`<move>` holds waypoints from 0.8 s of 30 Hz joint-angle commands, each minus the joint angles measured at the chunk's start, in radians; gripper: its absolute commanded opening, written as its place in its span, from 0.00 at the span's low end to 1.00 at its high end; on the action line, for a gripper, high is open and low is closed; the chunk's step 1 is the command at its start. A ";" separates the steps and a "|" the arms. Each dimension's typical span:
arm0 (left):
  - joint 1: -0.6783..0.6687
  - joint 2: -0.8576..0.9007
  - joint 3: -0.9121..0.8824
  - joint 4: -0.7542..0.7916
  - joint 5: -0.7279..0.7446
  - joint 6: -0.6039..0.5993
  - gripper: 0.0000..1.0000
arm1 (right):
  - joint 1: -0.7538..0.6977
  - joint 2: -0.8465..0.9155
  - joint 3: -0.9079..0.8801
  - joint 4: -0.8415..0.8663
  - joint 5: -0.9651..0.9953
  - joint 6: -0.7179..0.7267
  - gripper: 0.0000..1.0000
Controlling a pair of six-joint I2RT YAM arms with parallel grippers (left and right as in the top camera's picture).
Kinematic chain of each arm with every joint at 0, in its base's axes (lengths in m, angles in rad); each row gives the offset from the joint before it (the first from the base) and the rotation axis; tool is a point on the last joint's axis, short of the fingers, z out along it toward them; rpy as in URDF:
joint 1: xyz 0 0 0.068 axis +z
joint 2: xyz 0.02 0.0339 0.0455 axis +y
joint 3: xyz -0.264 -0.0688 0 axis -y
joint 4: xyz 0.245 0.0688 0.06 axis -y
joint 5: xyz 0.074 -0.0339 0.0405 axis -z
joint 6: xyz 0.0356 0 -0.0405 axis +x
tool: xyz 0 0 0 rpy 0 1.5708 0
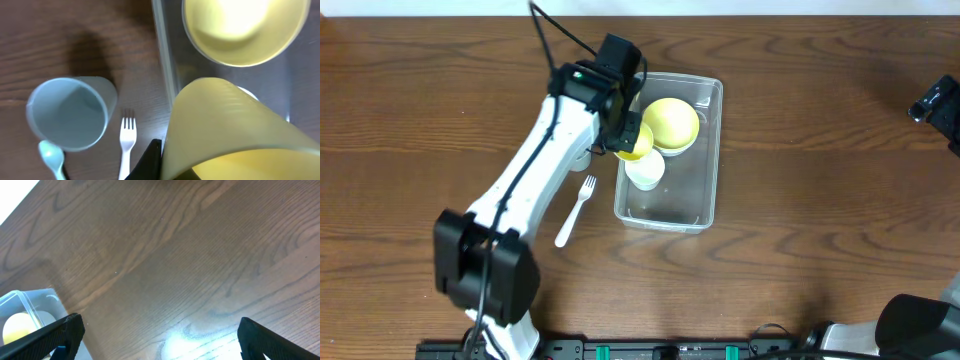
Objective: Pack container
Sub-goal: 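Carry the yellow cup with the left gripper and stack it on the green cup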
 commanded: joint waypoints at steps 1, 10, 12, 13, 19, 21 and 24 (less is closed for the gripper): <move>0.000 0.017 -0.002 -0.002 -0.007 -0.021 0.06 | -0.004 -0.009 0.000 -0.001 0.000 -0.012 0.99; -0.023 0.024 -0.003 -0.002 0.020 -0.035 0.06 | -0.004 -0.009 0.000 -0.001 0.000 -0.012 0.99; -0.033 0.024 -0.003 -0.003 0.020 -0.035 0.06 | -0.004 -0.009 0.000 -0.001 0.000 -0.012 0.99; -0.038 0.024 -0.003 -0.005 0.020 -0.035 0.06 | -0.004 -0.009 0.000 -0.001 0.000 -0.012 0.99; -0.066 0.024 -0.003 -0.008 0.019 -0.035 0.07 | -0.004 -0.009 0.000 -0.001 0.000 -0.012 0.99; -0.066 0.024 -0.003 -0.006 0.019 -0.035 0.07 | -0.004 -0.009 0.000 -0.001 0.000 -0.012 0.99; -0.066 0.024 -0.003 -0.006 0.019 -0.035 0.21 | -0.004 -0.009 0.000 -0.001 0.000 -0.012 0.99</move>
